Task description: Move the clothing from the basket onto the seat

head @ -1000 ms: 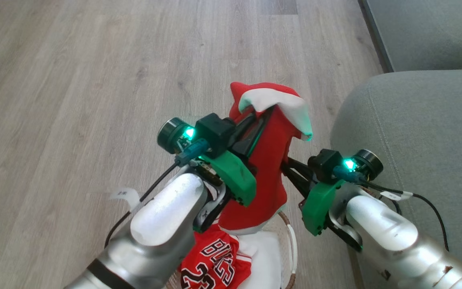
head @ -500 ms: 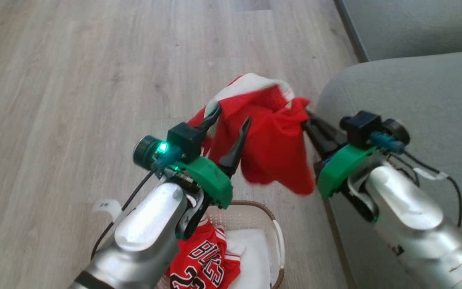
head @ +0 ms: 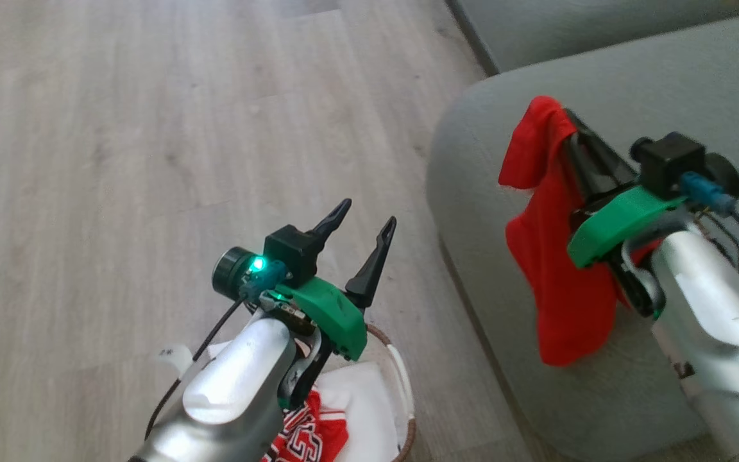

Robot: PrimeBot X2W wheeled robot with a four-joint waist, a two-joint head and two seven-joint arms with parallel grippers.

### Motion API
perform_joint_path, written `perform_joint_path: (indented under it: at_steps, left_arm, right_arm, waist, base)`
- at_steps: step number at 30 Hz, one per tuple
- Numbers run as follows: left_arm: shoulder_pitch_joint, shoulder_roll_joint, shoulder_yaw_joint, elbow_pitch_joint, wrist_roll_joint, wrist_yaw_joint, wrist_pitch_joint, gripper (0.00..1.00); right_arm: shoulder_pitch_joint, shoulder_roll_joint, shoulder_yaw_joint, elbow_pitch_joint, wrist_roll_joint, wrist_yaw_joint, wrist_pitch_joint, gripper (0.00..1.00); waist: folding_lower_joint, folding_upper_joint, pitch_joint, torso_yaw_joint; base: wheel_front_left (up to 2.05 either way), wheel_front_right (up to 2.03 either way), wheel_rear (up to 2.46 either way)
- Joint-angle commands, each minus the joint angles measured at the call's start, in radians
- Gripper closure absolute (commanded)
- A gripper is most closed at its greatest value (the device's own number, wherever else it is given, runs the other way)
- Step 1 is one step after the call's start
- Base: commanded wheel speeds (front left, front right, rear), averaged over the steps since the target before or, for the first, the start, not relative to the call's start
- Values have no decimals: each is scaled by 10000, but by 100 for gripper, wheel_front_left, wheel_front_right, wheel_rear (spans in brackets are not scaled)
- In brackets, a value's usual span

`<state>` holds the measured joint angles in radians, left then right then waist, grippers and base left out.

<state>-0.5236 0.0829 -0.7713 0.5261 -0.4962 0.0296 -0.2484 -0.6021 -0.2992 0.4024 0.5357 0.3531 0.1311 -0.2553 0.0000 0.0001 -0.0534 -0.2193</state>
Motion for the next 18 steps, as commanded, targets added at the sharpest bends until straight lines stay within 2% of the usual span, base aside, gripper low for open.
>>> perform_joint_path:
  at_steps: [1, 9, 14, 18]
  left_arm:
    - [-369, 106, 317, -260, 64, -12, -118, 0]
    - [-127, -53, 258, -489, 216, -52, -130, 0]
    - [-105, -97, 336, -553, 344, -83, -132, 0]
    - [-131, -115, 410, -560, 456, -133, -132, 0]
  right_arm:
    - [-182, -110, -84, -414, -80, -4, -65, 100]
    - [-240, -230, -452, -647, -304, -4, -65, 100]
    - [-620, -182, 436, -402, -301, -4, -65, 100]
    - [-1117, -160, 993, -107, -86, -4, -65, 100]
  waist:
    - [0, -1, 74, -506]
    - [0, -1, 318, -1603]
    - [0, -1, 610, -1989]
    - [0, -1, 863, -2018]
  base:
    - [0, 0, 0]
    - [0, 0, 0]
    - [0, 0, 0]
    - [0, 0, 0]
